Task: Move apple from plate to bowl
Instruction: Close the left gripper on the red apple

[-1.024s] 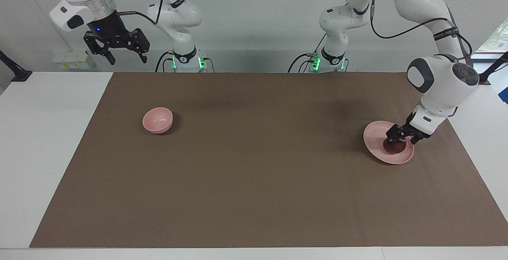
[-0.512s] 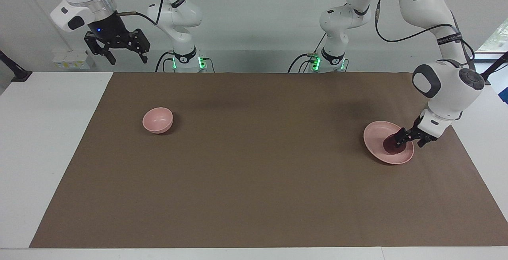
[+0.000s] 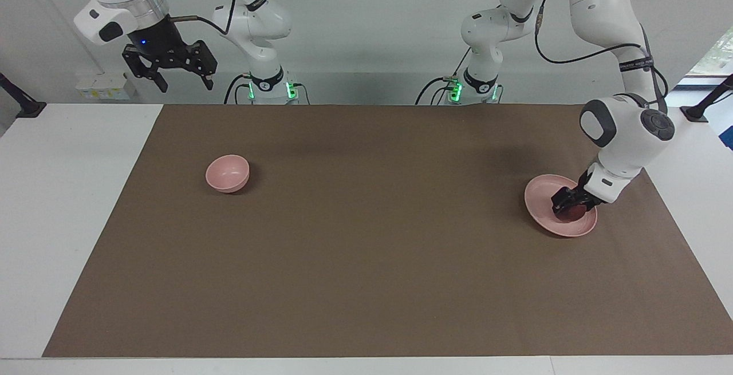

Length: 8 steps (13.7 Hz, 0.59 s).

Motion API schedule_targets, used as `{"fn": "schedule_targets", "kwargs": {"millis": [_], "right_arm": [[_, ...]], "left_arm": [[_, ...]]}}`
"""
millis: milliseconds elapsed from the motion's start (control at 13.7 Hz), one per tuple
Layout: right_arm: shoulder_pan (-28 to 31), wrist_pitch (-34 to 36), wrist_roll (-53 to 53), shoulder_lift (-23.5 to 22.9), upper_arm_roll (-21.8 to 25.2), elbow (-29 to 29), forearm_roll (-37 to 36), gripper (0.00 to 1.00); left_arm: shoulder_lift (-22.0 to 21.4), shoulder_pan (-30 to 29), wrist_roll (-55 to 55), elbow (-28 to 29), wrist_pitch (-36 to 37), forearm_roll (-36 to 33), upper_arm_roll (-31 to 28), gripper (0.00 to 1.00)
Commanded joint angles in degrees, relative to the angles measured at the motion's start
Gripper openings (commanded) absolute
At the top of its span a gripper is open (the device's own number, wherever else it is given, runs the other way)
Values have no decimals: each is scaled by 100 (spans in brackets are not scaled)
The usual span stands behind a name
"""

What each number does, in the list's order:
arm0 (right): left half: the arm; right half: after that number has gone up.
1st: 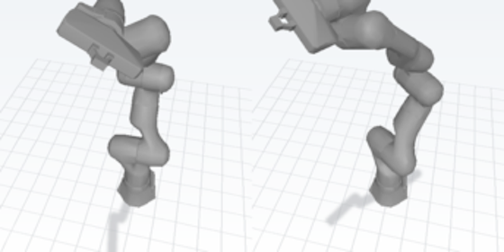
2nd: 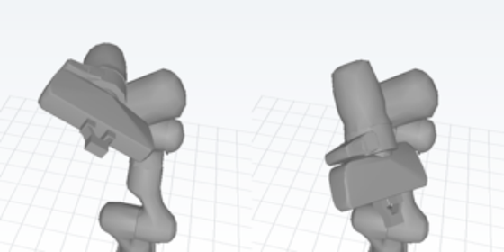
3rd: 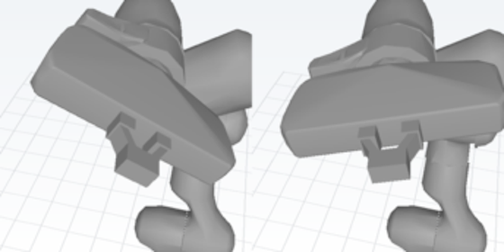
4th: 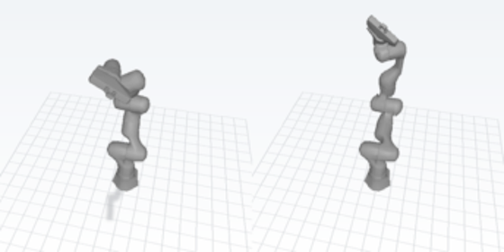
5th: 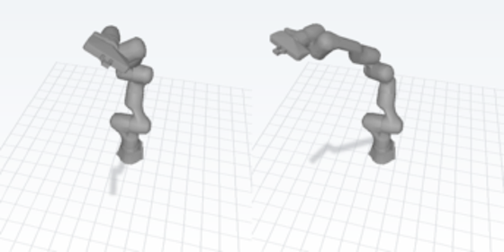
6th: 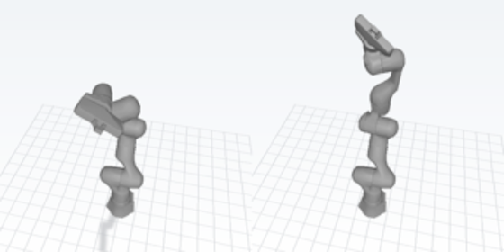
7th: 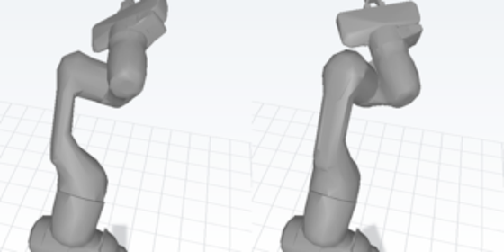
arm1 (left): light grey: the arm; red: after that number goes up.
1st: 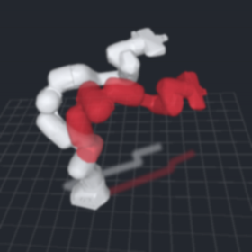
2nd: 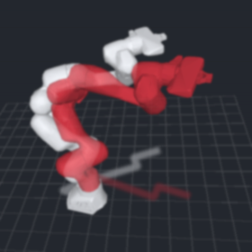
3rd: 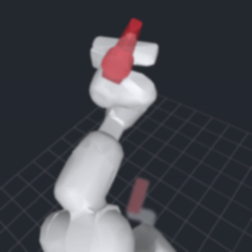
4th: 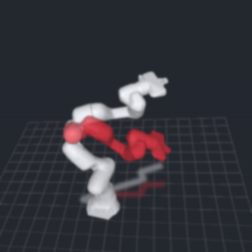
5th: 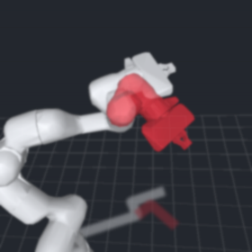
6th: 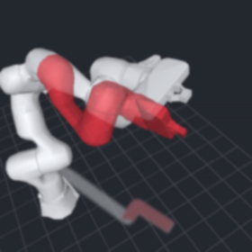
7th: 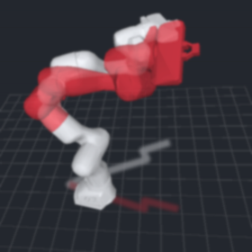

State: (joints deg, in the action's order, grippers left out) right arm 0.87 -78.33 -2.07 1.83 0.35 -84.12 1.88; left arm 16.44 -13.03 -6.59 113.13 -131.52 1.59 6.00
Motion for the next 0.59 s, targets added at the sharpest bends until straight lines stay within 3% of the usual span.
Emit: {"fn": "schedule_targets", "kwargs": {"millis": [0,366,439,512], "right_arm": [[62,81,-39,203,-9,-244,93,100],[62,37,14,318,-18,-412,120,100],[71,37,40,318,-18,-420,155,100],[62,37,49,318,-18,-429,181,100]], "left_arm": [[-53,82,106,183,-304,-44,-73,100],[-70,38,36,227,-269,-44,-82,100],[-88,20,18,270,-269,-44,-82,84],[-79,11,18,306,-269,-44,-82,81]]}}
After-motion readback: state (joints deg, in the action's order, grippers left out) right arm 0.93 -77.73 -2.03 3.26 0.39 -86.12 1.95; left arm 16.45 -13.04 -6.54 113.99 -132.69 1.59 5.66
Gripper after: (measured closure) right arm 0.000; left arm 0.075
